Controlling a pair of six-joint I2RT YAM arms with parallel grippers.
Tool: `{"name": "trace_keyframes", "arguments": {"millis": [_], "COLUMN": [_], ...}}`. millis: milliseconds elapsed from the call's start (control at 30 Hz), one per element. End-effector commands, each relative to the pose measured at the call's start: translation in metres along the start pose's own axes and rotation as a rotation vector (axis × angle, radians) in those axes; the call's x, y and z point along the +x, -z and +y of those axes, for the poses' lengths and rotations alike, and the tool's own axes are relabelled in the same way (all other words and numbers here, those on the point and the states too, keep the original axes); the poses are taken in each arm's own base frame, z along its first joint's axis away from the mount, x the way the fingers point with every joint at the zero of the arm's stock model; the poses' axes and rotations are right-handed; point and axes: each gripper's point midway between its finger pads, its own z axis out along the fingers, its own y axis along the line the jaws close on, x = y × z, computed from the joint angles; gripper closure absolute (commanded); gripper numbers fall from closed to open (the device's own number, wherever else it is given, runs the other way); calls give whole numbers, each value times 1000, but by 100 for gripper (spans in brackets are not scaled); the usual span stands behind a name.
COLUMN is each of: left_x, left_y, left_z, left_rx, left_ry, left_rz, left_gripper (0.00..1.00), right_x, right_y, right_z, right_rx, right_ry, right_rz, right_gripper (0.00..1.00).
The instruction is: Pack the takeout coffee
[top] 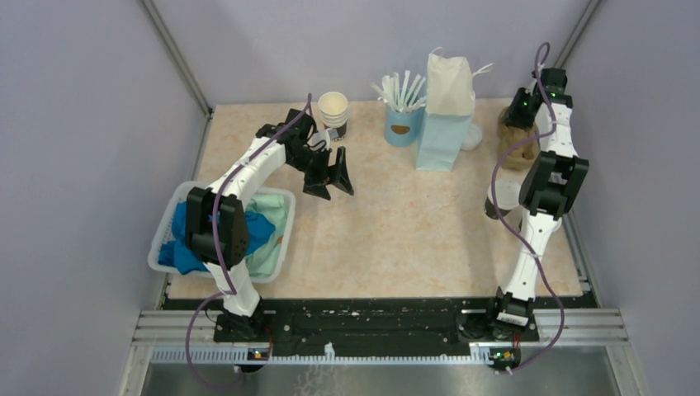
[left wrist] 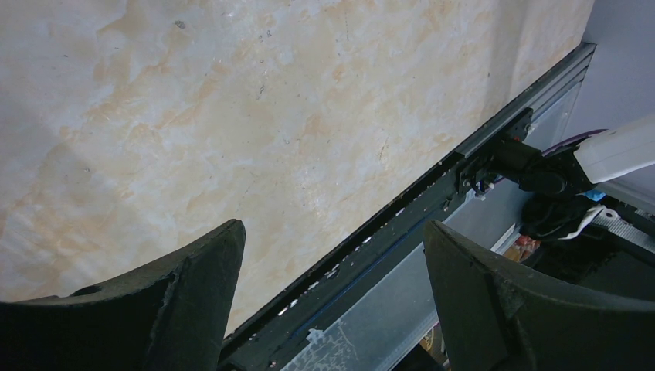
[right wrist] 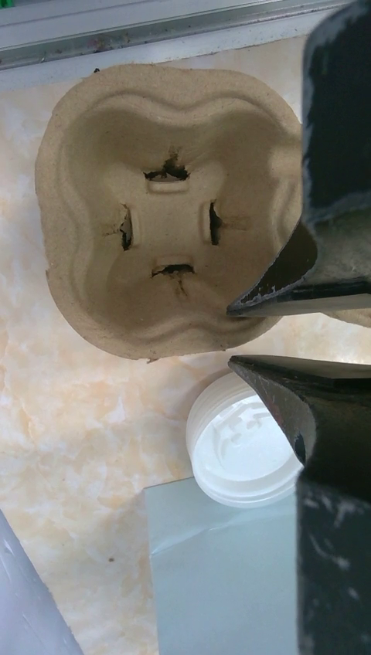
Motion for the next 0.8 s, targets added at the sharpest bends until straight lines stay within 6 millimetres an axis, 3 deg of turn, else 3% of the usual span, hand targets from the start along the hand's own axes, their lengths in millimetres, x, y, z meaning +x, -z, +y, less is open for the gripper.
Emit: {"name": "trace_keyframes", "arguments": {"millis": [0,133,400,567,767], "left_x": [-3,-3,-2,-4,-11], "left_y": [14,14,15,16,17], "left_z": [-13,-13,-14,-15,-18], "left_rx": [29,30,30,31,33], "left_ry": [-39,-38,-37,-41,-52], "left_rz": [-44,-42,-43,-48,-61], "left_gripper": [8,8,8,8,8], "right_x": [-1,-2,-4,-20,-36], "right_y": [-7,-9,-9,9,32], "right_z": [-4,-7,-4,4,8], "right_rx": [1,14,0,-6,5], "right_ry": [-4,-1,-4,9,43], "right_rz": [-12,-9,-14,-55,-96], "right_gripper": [77,77,91,99,100]}}
